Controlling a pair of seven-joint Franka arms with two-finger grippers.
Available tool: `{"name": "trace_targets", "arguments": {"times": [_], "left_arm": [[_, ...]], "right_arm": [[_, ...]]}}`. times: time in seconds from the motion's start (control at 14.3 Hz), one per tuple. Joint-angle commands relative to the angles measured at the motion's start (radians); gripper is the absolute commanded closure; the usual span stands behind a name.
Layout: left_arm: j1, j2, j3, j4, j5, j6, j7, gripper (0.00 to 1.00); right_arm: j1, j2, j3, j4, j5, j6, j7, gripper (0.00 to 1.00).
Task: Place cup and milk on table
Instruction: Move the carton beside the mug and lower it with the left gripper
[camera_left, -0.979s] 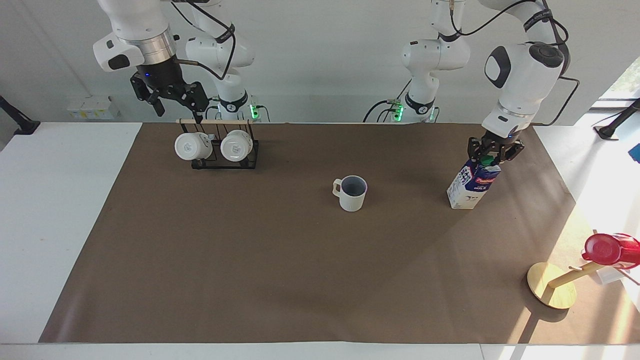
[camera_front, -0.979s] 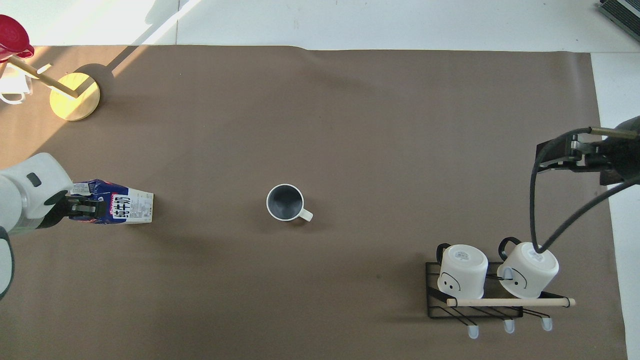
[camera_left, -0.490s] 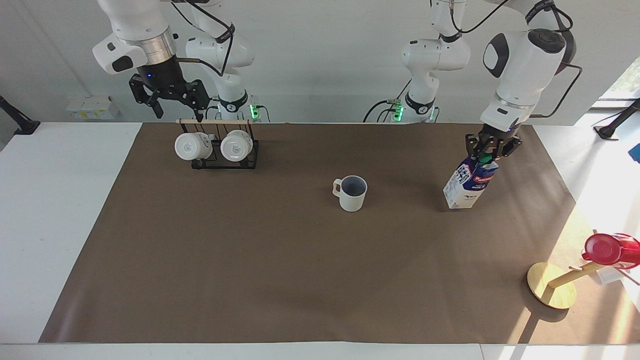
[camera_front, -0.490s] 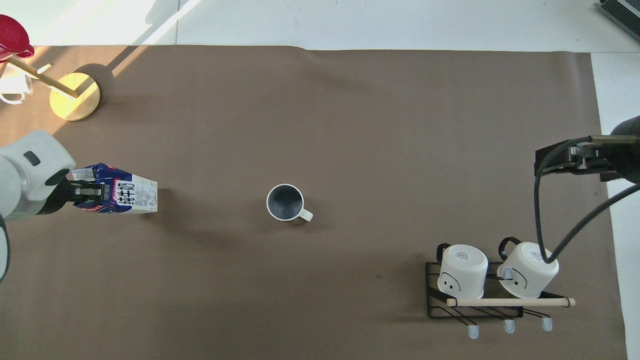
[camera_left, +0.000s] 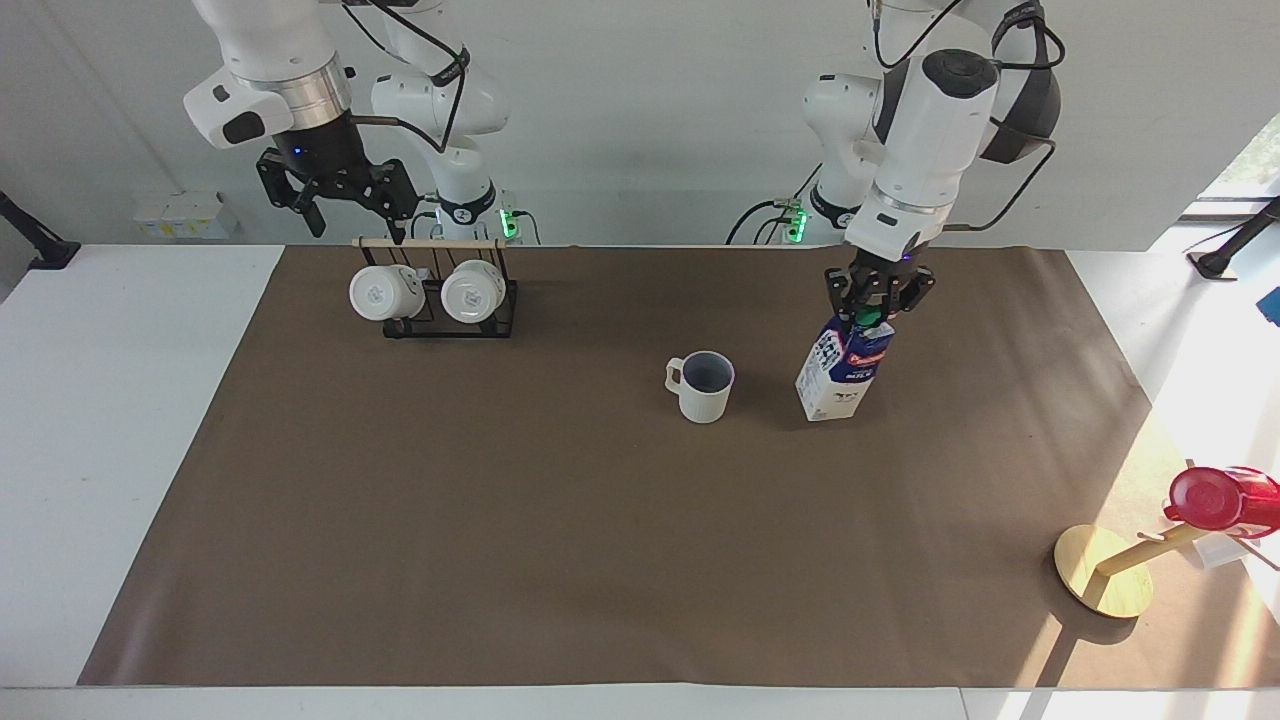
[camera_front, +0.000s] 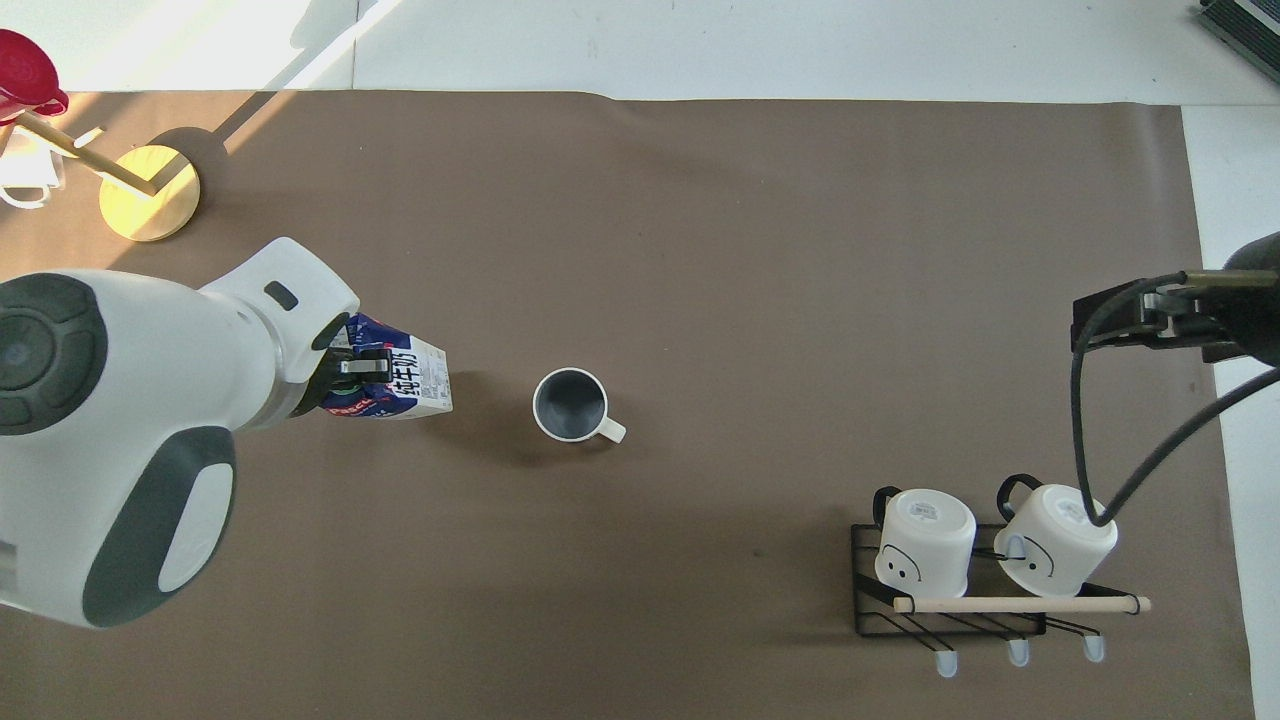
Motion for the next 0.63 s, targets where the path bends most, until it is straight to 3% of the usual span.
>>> {"name": "trace_targets", "arguments": {"times": [0.0,0.56], "left_arm": [[-0.057,0.037,0.019,0.006,0.012,0.024,-0.045,0.62],[-0.061,0.029,0.019,-0.100,0.018,0.136,-0.042,0.61]], "right_arm": [[-0.018,0.007,0.006,0.013,0.019,-0.003,-0.021,0.00],[-0.018,0.007,0.006,0.013,0.019,-0.003,-0.021,0.00]]}}
